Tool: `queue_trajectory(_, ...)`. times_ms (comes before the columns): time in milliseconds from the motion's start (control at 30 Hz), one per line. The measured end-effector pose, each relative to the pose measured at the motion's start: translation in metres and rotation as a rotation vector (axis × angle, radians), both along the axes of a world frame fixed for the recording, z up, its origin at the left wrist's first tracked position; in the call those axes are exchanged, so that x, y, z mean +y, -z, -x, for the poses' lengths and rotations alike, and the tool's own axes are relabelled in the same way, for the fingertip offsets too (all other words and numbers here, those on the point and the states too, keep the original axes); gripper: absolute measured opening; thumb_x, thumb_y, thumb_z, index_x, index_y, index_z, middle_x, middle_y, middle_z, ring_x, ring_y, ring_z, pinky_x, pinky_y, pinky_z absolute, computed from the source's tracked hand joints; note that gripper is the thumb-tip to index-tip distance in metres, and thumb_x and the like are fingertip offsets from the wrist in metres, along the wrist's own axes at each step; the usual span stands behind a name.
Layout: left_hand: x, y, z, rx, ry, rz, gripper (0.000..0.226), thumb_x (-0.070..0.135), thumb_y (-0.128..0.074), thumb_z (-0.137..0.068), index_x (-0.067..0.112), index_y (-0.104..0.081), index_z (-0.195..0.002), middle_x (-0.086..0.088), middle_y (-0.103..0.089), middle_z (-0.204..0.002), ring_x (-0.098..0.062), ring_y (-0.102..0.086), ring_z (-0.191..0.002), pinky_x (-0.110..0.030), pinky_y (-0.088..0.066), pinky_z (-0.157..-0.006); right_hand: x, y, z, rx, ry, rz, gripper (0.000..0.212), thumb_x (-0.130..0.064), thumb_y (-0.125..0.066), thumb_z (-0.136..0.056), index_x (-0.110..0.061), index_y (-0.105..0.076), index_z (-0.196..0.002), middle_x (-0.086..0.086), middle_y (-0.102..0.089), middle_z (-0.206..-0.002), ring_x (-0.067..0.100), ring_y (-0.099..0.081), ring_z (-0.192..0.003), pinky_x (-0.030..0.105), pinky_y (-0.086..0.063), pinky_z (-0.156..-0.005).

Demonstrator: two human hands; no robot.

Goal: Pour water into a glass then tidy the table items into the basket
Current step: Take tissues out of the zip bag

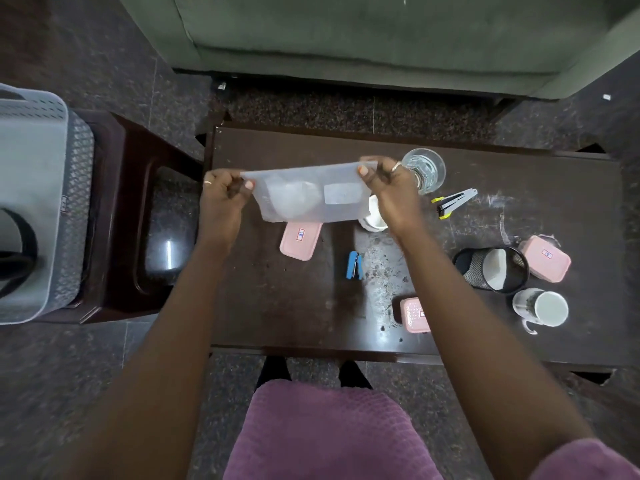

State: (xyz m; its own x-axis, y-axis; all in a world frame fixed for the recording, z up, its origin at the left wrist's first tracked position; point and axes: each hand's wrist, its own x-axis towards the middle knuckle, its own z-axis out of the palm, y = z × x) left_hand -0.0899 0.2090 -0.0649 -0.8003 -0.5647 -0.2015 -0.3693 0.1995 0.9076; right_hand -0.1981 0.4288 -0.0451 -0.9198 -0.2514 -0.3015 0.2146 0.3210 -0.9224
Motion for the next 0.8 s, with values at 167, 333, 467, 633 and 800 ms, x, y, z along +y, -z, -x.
queue_trajectory(167, -0.02, 0.004, 0.01, 0.036, -0.12, -0.001, 0.009, 0.017, -0.048, -0.097, 0.013, -0.054, -0.102, 0.012, -0.058, -0.089, 0.012, -0.053, -0.073, -0.004, -0.042, -0.068, -0.041, 0.005, 0.013, 0.123, -0.03, -0.15, 0.025, -0.027, -0.056, -0.09, -0.017, -0.043, -0.071, 0.004, -0.051, -0.072, 0.013, -0.046, -0.072, 0.031, -0.038, -0.066)
queue_trajectory(333, -0.04, 0.015, 0.023, -0.047, -0.254, 0.151, 0.029, 0.025, -0.048, -0.093, 0.02, -0.044, -0.121, 0.016, -0.055, -0.074, 0.007, -0.054, -0.066, 0.0, -0.039, -0.056, -0.071, 0.018, 0.02, -0.011, -0.057, -0.194, 0.045, -0.034, -0.056, -0.09, -0.026, -0.039, -0.131, -0.002, -0.057, -0.078, 0.019, -0.058, -0.081, 0.033, -0.046, -0.079)
queue_trajectory(467, -0.052, 0.033, 0.04, -0.158, -0.213, 0.208, 0.022, 0.013, -0.041, -0.094, 0.012, -0.053, -0.113, 0.004, -0.06, -0.085, -0.004, -0.053, -0.068, -0.004, -0.037, -0.057, -0.08, 0.033, 0.018, -0.11, -0.28, -0.118, 0.059, -0.012, -0.068, -0.082, -0.028, -0.04, -0.132, 0.009, -0.055, -0.118, 0.023, -0.058, -0.104, 0.028, -0.051, -0.082)
queue_trajectory(633, -0.066, 0.066, 0.05, -0.336, 0.02, 0.19, 0.033, 0.018, -0.051, -0.095, 0.005, -0.055, -0.125, -0.021, -0.048, -0.131, -0.03, -0.048, -0.12, -0.024, -0.034, -0.095, -0.096, 0.065, 0.016, -0.109, -0.315, -0.311, 0.057, -0.003, -0.064, -0.083, -0.017, -0.047, -0.135, 0.009, -0.029, -0.141, 0.023, -0.04, -0.127, 0.024, -0.036, -0.105)
queue_trajectory(800, -0.06, 0.093, 0.044, -0.542, 0.287, 0.401, 0.077, 0.044, -0.065, -0.082, 0.02, -0.029, -0.145, -0.018, -0.014, -0.153, -0.037, -0.021, -0.138, -0.041, -0.021, -0.114, -0.109, 0.099, 0.015, -0.058, -0.302, -0.514, 0.056, -0.006, -0.056, -0.089, -0.018, -0.038, -0.141, 0.011, -0.016, -0.151, 0.031, -0.028, -0.134, 0.038, -0.024, -0.117)
